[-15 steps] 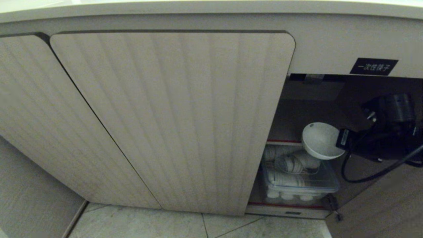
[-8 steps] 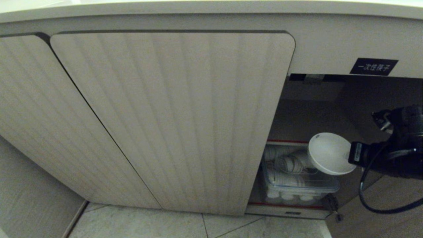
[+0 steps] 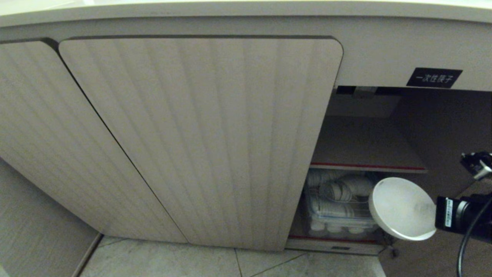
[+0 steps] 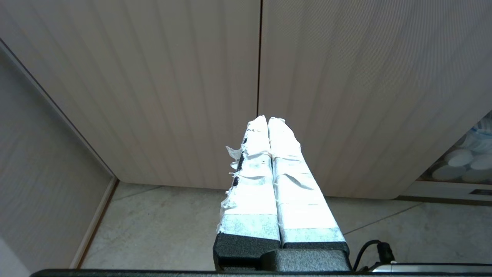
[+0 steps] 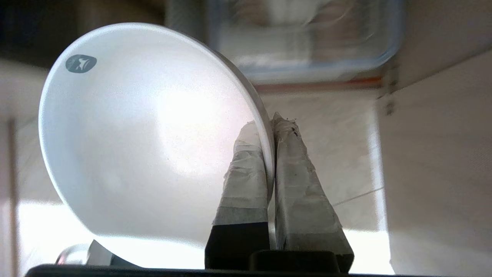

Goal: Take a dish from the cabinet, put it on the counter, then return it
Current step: Place it on the table

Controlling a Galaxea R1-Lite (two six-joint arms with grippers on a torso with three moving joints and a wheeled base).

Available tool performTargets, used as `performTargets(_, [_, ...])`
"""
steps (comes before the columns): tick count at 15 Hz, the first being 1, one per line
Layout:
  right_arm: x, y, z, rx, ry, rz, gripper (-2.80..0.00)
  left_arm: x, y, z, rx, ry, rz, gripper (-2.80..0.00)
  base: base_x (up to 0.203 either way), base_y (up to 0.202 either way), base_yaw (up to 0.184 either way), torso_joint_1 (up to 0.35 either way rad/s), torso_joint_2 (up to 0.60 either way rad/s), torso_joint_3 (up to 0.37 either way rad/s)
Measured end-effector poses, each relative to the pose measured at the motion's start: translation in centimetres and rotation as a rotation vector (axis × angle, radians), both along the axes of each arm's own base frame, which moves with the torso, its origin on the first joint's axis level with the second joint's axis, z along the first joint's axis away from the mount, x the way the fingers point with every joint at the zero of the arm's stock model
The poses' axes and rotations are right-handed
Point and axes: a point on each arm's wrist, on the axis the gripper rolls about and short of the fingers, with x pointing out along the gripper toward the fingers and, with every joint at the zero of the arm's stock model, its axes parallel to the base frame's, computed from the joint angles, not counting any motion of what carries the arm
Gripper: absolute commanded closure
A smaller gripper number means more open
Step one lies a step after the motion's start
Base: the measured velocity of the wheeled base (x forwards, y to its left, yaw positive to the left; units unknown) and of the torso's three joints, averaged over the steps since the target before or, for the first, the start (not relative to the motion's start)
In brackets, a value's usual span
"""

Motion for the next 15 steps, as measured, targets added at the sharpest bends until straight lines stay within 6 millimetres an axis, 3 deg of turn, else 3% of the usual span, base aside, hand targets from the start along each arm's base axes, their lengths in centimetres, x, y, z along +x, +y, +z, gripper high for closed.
performTargets(7, [-5.7,-0.2,-0.8,0.023,0.043,0.091,0.0,0.0,0.0,0.0,0.0,0.0,0.0,0.0,0.0,0.0,0.0,0.0,0.0,0.0])
performTargets(15, [-9.9,-0.4,-2.5,-0.011,0.063,0.168,0.0,0.0,0.0,0.0,0.0,0.0,0.001,0.0,0.0,0.0,0.0,0.0,0.0,0.0])
